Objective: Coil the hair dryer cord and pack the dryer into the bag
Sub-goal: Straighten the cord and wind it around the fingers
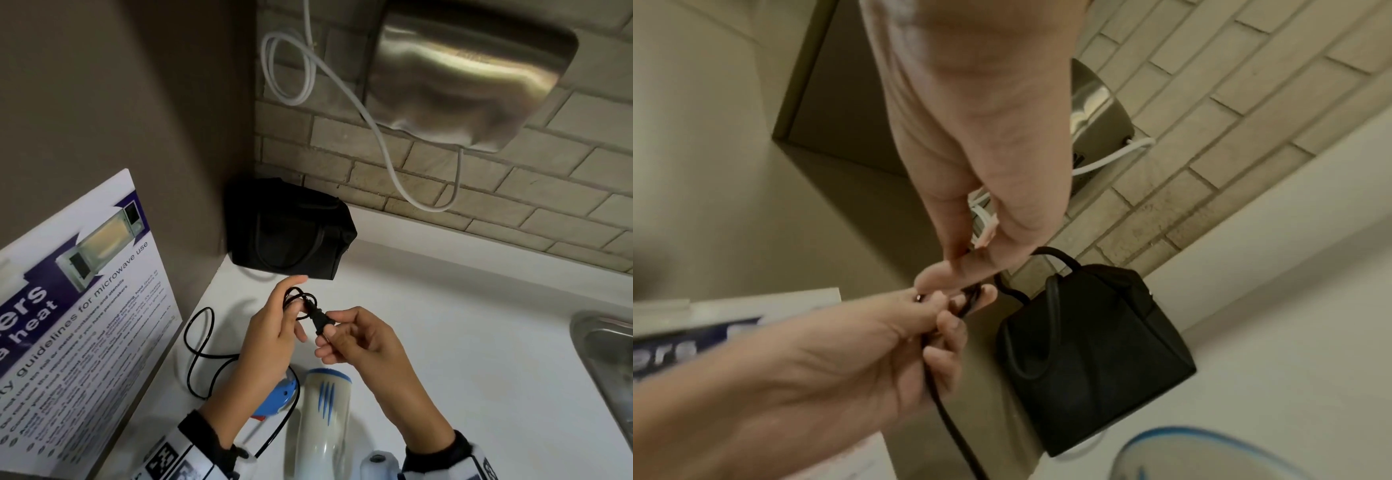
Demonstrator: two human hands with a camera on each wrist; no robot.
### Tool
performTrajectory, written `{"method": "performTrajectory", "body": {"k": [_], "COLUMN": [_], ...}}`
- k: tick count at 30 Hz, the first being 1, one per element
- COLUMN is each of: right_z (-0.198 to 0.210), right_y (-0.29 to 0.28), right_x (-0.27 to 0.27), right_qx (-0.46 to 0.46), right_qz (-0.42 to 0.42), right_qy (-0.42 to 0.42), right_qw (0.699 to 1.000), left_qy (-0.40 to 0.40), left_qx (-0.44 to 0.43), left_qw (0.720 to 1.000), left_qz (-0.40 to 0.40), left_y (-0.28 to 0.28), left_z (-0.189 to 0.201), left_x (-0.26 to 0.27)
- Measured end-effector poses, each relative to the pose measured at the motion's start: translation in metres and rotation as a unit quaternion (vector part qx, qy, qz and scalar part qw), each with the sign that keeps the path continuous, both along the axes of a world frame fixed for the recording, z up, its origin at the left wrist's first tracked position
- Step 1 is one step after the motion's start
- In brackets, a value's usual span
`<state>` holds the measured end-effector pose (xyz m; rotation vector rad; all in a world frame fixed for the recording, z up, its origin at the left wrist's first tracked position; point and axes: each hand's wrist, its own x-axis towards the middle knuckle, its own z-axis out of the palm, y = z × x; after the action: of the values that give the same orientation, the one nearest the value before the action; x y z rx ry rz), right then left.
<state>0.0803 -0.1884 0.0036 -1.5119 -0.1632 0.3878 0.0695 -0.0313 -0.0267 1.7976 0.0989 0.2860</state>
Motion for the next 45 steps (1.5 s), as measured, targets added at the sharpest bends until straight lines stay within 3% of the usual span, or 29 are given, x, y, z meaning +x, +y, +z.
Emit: {"method": "performTrajectory", "body": {"k": [8, 11, 13, 19, 24, 29, 37, 41, 45], "right_z": [0.004, 0.005, 0.003, -0.012, -0.016, -0.020, -0.026, -0.028, -0.018], "right_y": [0.001, -0.003, -0.002, 0.006, 0.008, 0.006, 0.005, 0.002, 0.004], "right_x": [0.004, 0.007, 0.006, 0.002, 0.002, 0.006, 0.004, 0.005, -0.003], "right_qx": [0.058, 0.022, -0.020, -0.093, -0.082, -0.099, -0.247, -0.233, -0.113], "right_qz": [-0.018, 0.038, 0.058, -0.013, -0.010, -0.075, -0.106, -0.059, 0.031], "right_qy": [0.072, 0.086, 0.075, -0.024, -0.041, -0.050, -0.205, -0.176, -0.065], "right_qw": [0.996, 0.995, 0.995, 0.995, 0.996, 0.991, 0.941, 0.955, 0.991], "left_qy": [0.040, 0.055, 0.056, 0.082, 0.105, 0.092, 0.090, 0.055, -0.002], "left_qx": [-0.015, -0.023, -0.028, -0.033, -0.050, -0.053, -0.038, -0.026, 0.013], "left_qw": [0.993, 0.990, 0.989, 0.986, 0.985, 0.982, 0.989, 0.998, 1.000], "left_qz": [-0.106, -0.124, -0.132, -0.143, -0.131, -0.155, -0.114, -0.035, 0.004], "left_y": [-0.003, -0.003, -0.002, -0.001, -0.002, -0.003, -0.011, -0.008, 0.000], "left_z": [0.012, 0.007, 0.005, 0.011, 0.014, 0.007, 0.000, -0.011, -0.009], "left_x": [-0.003, -0.003, -0.002, -0.002, -0.003, -0.002, -0.005, 0.000, 0.004]}}
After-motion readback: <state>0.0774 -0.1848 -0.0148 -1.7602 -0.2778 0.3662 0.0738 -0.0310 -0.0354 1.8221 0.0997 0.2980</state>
